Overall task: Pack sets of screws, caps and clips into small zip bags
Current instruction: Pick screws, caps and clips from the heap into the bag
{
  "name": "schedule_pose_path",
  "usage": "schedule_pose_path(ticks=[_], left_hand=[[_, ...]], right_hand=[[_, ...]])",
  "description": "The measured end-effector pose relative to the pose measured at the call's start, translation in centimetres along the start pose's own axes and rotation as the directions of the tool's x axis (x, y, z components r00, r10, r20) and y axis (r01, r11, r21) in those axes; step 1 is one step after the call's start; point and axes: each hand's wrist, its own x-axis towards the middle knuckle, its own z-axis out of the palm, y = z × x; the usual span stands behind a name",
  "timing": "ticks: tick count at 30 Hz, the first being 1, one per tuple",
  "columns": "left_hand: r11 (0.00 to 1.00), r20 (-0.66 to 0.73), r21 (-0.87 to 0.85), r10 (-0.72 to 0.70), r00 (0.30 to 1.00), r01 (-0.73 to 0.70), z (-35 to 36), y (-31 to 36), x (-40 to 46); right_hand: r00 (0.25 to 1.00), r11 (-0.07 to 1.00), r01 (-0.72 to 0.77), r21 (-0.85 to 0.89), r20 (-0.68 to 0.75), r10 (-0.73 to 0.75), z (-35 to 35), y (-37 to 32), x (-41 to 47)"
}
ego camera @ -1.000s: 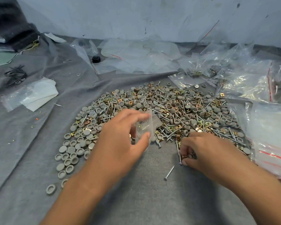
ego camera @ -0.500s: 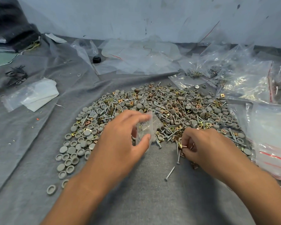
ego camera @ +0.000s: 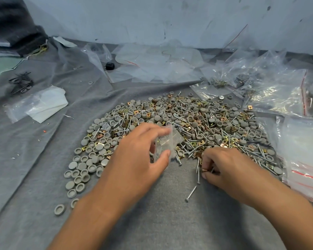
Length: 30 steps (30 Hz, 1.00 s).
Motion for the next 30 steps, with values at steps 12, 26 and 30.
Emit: schedule_pose_path(ticks=[12,26,30], left_hand=[[0.996,-0.003,-0.077,0.054,0.999,-0.054,1.2,0.6,0.0],[0.993,-0.004,-0.088,0.074,0.997,-0.074,1.7,1.1,-0.1],[0.994,-0.006,-0.086,0.070,0.998,-0.070,1.5,1.0,-0.1]], right_hand=[[0.968,0.537,0.244,0.808,-0.236,-0.086,-2.4,-2.0,-0.2],[0.750,0.881,0.417,0.224,-0.632,-0.194,-0.5,-3.8,-0.3],[0.758,0.874,0.428,0.231,-0.619,-0.208,-0.6,-3.8,-0.3]])
